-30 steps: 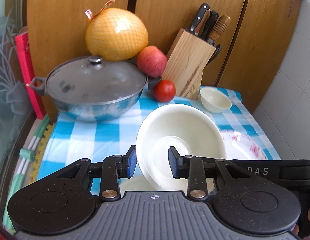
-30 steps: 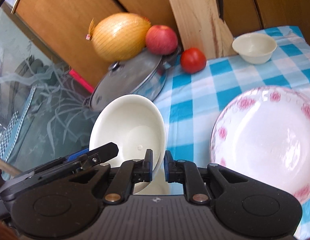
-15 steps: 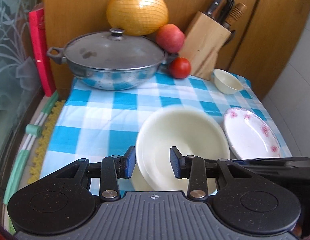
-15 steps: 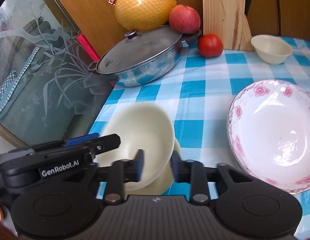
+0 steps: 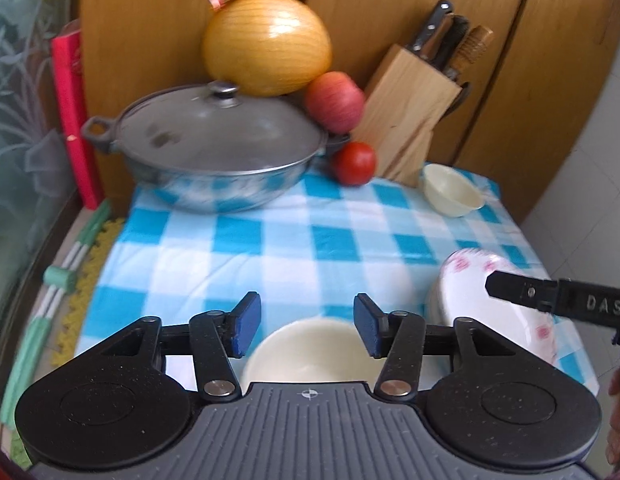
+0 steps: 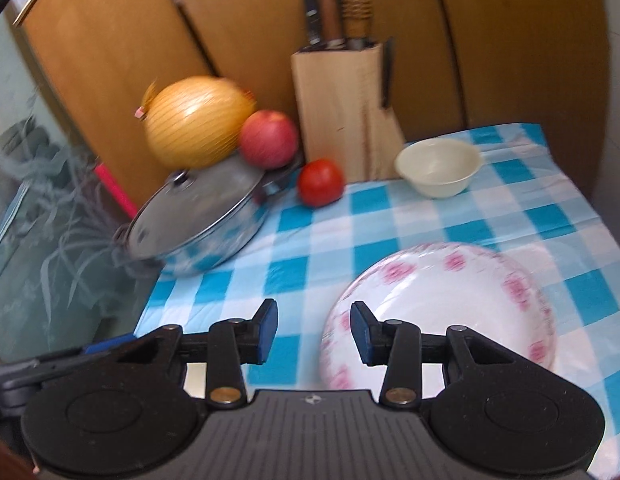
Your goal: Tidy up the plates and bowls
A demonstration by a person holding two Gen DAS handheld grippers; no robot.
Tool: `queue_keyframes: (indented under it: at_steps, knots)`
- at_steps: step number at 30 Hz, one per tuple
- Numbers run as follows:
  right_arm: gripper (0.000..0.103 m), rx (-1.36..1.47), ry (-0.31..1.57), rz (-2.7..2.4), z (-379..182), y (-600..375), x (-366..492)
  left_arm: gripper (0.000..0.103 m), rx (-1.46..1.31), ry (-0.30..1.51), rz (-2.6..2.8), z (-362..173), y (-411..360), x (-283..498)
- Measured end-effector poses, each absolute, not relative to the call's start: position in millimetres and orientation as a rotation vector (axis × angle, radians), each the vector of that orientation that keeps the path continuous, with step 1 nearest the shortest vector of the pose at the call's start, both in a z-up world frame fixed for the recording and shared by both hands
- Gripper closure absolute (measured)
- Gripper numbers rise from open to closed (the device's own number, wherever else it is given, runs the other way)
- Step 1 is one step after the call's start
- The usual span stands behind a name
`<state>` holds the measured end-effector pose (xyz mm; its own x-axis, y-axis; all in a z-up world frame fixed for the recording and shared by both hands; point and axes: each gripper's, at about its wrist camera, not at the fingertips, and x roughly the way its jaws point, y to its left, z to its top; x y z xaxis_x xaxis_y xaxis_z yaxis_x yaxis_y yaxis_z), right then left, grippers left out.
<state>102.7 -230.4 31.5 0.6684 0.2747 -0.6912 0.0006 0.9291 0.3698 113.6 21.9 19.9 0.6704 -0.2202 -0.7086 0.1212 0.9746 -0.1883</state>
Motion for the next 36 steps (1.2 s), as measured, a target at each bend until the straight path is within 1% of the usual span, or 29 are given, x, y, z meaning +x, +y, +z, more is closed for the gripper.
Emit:
queue_keyframes:
  at_steps: [1,2,6,8,9,10,15,23,28,36]
  knots:
    - [0.065,0.37,0.828,0.142,31,-238,106,0.037,-0.132,0.818,-0.203,20,16,117]
    - [0.065,0.38,0.827,0.129,31,-244,110,0.036,-0.13,0.826,-0.218,20,10,121]
    - [0.065,0.392,0.818,0.046,27,-267,127,0.034,-0.105,0.85,-0.261,20,-18,142]
    - [0.065,0.409,0.815,0.012,25,-278,135,0.026,-0.093,0.845,-0.261,21,-30,152]
    - [0.065,0.418,0.814,0.002,24,-283,139,0.021,-0.098,0.84,-0.262,21,-35,157]
    - [0.065,0.432,0.808,-0.013,24,-290,143,0.018,-0.104,0.838,-0.269,22,-39,163]
    - [0.065,0.472,0.778,-0.098,22,-320,165,0.018,-0.125,0.857,-0.283,19,-61,196]
    - [0.065,0.519,0.819,-0.156,-4,-352,211,0.018,-0.152,0.902,-0.287,3,-91,246]
    - [0.065,0.513,0.827,-0.153,-13,-360,236,0.023,-0.176,0.932,-0.277,-9,-117,280]
    - [0.065,0.526,0.824,-0.134,-25,-368,270,0.023,-0.151,0.972,-0.244,-28,-157,320]
